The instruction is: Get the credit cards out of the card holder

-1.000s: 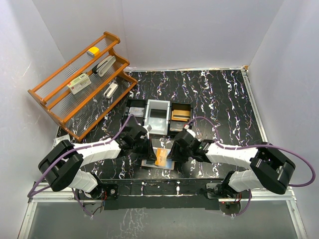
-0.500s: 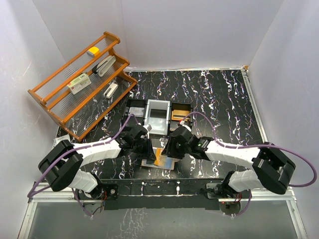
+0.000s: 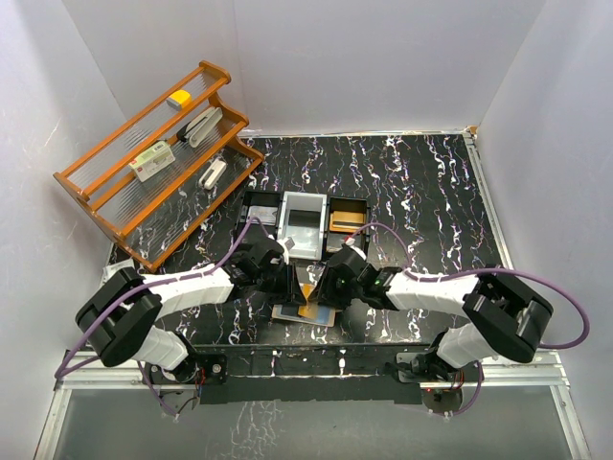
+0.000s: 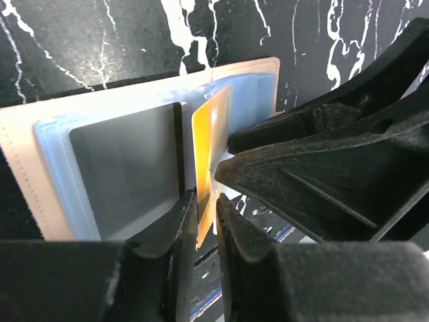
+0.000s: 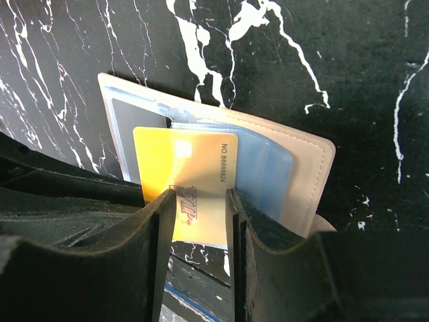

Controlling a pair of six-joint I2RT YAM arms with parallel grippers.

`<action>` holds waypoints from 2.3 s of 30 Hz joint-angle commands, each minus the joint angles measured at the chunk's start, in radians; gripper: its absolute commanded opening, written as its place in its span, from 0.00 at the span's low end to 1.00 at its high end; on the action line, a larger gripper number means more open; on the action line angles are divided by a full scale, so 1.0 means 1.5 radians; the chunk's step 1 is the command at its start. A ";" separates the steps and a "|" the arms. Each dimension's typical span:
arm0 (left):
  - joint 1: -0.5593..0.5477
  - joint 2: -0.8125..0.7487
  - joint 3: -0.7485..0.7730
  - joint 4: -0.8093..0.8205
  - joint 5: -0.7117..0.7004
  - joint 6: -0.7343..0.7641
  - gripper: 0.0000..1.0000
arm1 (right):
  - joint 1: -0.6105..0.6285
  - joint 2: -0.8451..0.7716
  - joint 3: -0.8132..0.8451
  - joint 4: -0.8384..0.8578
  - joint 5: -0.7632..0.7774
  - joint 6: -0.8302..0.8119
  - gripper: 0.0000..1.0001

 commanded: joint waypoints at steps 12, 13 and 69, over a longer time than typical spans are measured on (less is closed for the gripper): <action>0.000 -0.050 0.033 -0.105 -0.077 0.014 0.00 | -0.005 -0.018 -0.030 -0.021 0.027 -0.004 0.35; 0.000 -0.063 0.030 -0.105 -0.081 0.015 0.00 | -0.007 -0.021 -0.028 -0.021 0.027 -0.008 0.35; 0.170 -0.295 -0.110 0.247 0.249 -0.087 0.00 | -0.173 -0.141 -0.142 0.590 -0.357 -0.004 0.46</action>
